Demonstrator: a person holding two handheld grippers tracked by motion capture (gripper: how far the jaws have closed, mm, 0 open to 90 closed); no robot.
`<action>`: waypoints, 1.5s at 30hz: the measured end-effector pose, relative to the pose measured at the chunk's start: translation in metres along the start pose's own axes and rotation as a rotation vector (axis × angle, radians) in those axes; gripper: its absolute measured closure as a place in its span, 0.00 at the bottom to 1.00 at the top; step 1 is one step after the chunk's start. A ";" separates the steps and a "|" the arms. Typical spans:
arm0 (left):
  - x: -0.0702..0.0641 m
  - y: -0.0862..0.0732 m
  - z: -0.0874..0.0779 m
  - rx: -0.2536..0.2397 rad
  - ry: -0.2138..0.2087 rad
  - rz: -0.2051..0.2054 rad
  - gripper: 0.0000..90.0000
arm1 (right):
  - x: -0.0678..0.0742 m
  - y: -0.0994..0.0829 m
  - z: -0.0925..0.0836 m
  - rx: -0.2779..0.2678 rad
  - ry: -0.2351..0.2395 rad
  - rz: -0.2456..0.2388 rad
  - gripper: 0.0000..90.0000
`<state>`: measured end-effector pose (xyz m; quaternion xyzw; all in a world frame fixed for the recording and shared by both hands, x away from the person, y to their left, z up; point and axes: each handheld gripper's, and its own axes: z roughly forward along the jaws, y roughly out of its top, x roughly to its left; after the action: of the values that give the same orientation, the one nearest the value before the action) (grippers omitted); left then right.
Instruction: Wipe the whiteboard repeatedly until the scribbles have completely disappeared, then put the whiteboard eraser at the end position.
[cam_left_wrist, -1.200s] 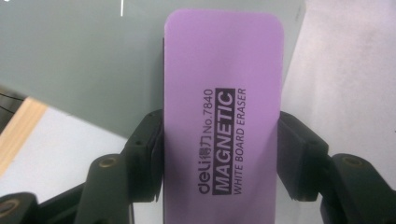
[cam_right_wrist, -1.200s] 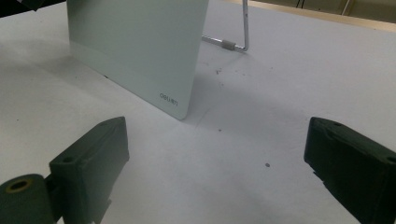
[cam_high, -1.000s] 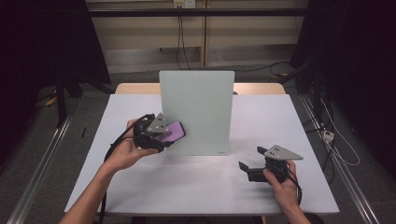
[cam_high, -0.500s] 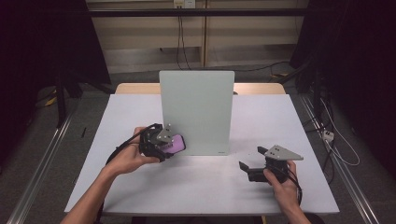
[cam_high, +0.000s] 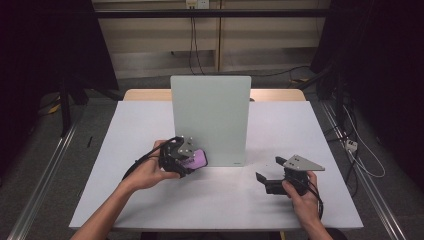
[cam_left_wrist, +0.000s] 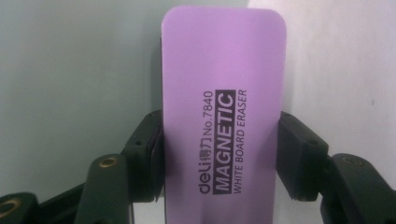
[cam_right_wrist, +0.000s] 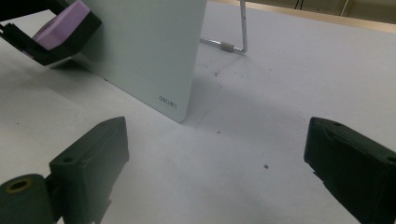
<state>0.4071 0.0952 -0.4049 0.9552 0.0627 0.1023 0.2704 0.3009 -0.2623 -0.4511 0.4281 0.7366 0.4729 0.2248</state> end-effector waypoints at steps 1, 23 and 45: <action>0.000 0.000 -0.002 -0.034 0.032 -0.019 0.46 | 0.000 0.000 0.001 0.001 0.000 0.000 0.07; 0.024 -0.016 -0.070 -0.316 0.045 -0.167 0.46 | 0.000 -0.001 -0.001 -0.005 0.001 -0.008 0.07; -0.002 0.000 -0.046 -0.187 -0.090 -0.177 0.46 | -0.001 0.000 0.002 0.004 0.008 -0.005 0.07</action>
<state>0.3943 0.1180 -0.3664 0.9202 0.1249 0.0403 0.3688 0.3030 -0.2623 -0.4524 0.4249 0.7394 0.4726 0.2222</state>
